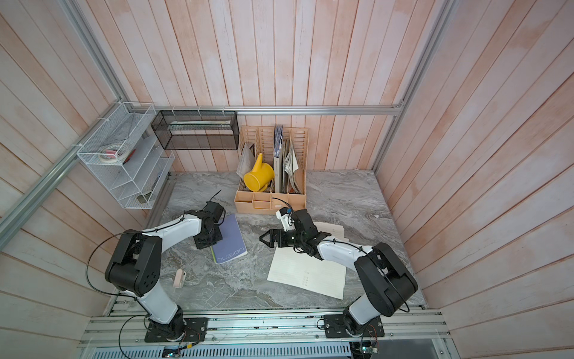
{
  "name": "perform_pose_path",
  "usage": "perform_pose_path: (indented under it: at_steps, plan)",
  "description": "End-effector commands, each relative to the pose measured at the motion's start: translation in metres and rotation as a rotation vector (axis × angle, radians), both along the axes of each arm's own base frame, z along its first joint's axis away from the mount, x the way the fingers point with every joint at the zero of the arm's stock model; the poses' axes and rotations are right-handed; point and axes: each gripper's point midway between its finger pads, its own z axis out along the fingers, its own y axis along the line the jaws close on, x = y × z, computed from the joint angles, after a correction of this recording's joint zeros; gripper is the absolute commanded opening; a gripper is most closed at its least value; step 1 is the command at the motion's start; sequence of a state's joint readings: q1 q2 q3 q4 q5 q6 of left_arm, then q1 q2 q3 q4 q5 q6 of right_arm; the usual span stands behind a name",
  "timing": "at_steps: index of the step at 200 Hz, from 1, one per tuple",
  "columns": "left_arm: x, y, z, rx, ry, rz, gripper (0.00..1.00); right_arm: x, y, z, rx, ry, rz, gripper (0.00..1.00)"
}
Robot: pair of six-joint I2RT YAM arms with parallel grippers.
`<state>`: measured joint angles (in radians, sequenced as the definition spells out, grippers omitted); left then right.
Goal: Close the notebook
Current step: Move the notebook to the center of the board.
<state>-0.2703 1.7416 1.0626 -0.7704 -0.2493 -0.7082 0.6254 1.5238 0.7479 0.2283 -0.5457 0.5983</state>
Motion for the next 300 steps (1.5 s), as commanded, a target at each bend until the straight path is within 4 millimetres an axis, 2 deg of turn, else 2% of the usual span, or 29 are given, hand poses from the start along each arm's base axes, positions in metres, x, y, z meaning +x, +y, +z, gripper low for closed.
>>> perform_pose_path:
  at_steps: [1, 54, 86, 144, 200, 219, 258, 300]
  plan:
    - [-0.024, 0.035, -0.017, 0.12, 0.16, 0.003, 0.0, -0.005, -0.006, -0.002, -0.013, 0.003, 0.008, 0.98]
    - [0.01, 0.048, -0.03, 0.106, 0.166, 0.0, 0.0, 0.002, -0.008, 0.003, -0.01, 0.0, -0.004, 0.98]
    - [0.031, 0.059, -0.036, 0.09, 0.156, 0.013, 0.0, 0.006, -0.016, 0.006, -0.019, -0.001, -0.026, 0.98]
    - [0.083, 0.064, -0.046, 0.062, 0.132, -0.006, 0.0, 0.016, -0.031, 0.005, -0.048, 0.002, -0.065, 0.98]
    - [0.133, 0.083, -0.046, 0.064, 0.109, 0.008, 0.0, 0.023, -0.037, 0.006, -0.065, 0.004, -0.088, 0.98]
    - [0.134, 0.089, -0.051, 0.103, 0.146, 0.0, 0.0, 0.024, -0.038, 0.005, -0.068, 0.01, -0.094, 0.98]
    - [0.122, 0.093, -0.061, 0.127, 0.186, -0.003, 0.0, 0.027, -0.038, 0.003, -0.062, 0.017, -0.104, 0.98]
    - [0.11, 0.089, -0.072, 0.102, 0.201, -0.012, 0.0, 0.024, -0.037, 0.0, -0.057, 0.028, -0.095, 0.98]
